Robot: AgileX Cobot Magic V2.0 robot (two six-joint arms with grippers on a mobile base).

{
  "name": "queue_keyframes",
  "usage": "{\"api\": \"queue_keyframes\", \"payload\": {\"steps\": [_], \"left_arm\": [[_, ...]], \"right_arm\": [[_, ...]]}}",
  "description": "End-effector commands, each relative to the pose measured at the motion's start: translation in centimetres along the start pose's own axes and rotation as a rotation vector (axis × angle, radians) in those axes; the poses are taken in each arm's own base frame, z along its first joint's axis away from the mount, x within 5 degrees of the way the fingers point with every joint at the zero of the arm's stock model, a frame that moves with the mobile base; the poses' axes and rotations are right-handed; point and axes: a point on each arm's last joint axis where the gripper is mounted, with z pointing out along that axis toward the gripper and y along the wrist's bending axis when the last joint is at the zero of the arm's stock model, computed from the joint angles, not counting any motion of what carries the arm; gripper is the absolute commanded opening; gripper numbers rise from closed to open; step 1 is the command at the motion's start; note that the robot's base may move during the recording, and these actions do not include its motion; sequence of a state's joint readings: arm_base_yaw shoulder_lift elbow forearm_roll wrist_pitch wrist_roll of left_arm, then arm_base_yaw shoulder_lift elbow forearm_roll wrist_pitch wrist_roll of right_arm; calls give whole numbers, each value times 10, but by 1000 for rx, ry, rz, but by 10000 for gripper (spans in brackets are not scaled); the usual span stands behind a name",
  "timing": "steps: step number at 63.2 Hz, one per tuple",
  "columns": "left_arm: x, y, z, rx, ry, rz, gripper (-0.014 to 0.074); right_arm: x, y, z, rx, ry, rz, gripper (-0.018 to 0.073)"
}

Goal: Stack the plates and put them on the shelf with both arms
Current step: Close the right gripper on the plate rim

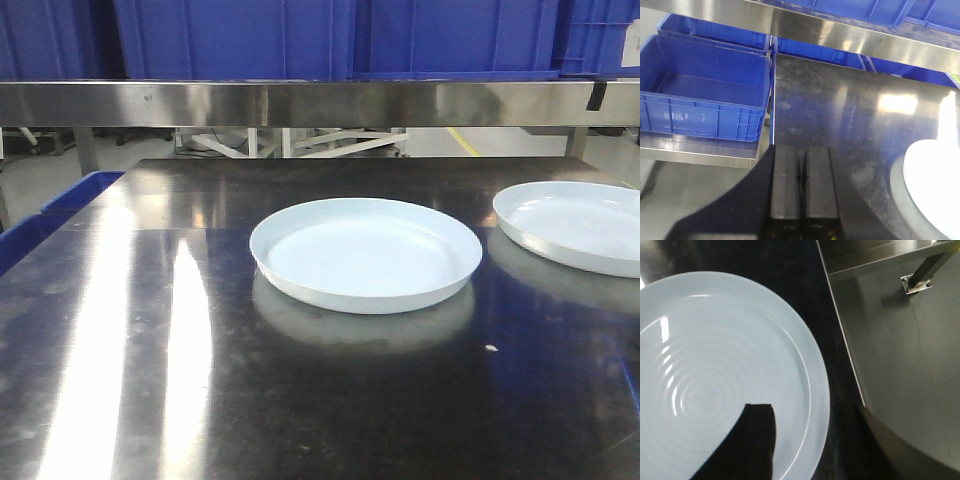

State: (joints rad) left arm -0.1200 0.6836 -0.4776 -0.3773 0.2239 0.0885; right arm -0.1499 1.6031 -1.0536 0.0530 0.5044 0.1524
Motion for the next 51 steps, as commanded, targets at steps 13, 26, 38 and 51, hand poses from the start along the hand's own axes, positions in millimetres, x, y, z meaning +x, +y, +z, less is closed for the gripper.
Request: {"api": "queue_keyframes", "payload": {"steps": [13,26,38,51], "left_arm": [[-16,-3,-4,8,-108,-1,90],[-16,-3,-4,8,-108,-1,90],[-16,-3,-4,8,-108,-1,90],[-16,-3,-4,8,-108,-1,90]], "right_arm": [[-15,-1,5,1,-76,-19,382],[-14,-1,11,4,-69,-22,382],[-15,-2,11,5,-77,-20,382],[-16,-3,11,7,-77,-18,382]]}}
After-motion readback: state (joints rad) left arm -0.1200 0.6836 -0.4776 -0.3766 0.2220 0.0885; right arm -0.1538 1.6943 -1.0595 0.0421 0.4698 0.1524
